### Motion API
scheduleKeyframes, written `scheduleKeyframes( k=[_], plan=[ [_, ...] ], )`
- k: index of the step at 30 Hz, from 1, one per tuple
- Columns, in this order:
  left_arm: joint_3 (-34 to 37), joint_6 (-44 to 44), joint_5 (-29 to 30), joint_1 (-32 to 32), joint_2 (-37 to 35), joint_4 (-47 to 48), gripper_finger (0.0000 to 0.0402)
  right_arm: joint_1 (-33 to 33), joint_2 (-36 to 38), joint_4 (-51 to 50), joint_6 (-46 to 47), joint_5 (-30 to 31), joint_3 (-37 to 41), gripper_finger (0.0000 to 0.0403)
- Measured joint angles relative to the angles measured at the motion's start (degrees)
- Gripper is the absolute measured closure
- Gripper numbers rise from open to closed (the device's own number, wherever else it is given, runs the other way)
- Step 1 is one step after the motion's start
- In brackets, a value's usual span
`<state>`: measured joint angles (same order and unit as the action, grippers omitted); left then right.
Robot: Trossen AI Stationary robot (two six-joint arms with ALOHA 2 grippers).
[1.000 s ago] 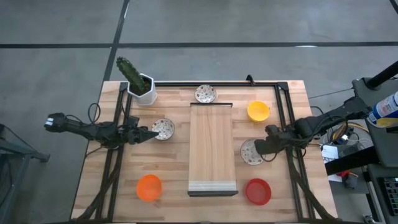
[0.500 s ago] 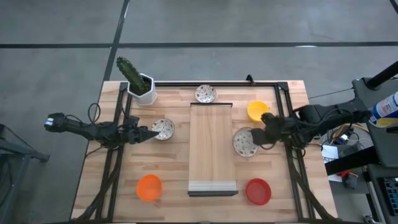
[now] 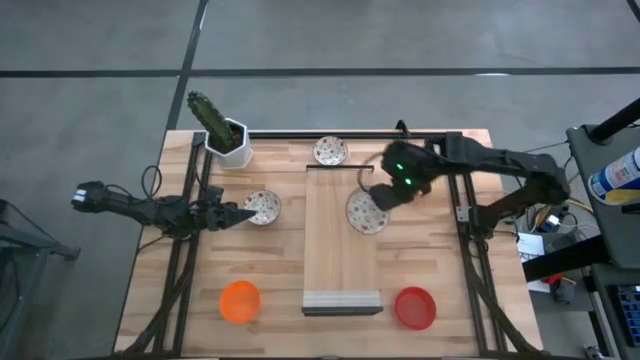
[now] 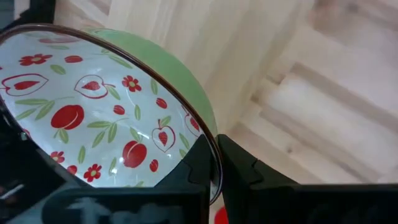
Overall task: Pick & Place Mini bowls
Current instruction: Put the bottom right white bowl on the shelf
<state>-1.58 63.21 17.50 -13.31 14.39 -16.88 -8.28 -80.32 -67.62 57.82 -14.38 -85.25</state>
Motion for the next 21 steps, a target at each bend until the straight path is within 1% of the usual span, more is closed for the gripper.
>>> scheduleKeyframes(
  k=[4, 7, 11, 21],
  plan=[
    [0.00, 0.36, 0.00, 0.01, 0.00, 0.00, 0.0399, -5.46, -5.21, -0.15, -6.51, -5.57, -3.06, 0.0390],
    [0.00, 0.38, 0.00, 0.01, 0.00, -0.02, 0.0399, -8.50, -9.19, -1.26, -9.78, -8.27, -5.13, 0.0390],
    [0.00, 0.41, 0.00, 0.01, 0.00, 0.00, 0.0399, -10.64, -15.13, -4.71, -13.93, -8.62, -10.11, 0.0390],
    [0.00, 0.47, -0.02, -0.01, 0.00, 0.00, 0.0399, -12.74, -30.05, -17.99, -24.42, -8.61, -27.57, 0.0390]
  ],
)
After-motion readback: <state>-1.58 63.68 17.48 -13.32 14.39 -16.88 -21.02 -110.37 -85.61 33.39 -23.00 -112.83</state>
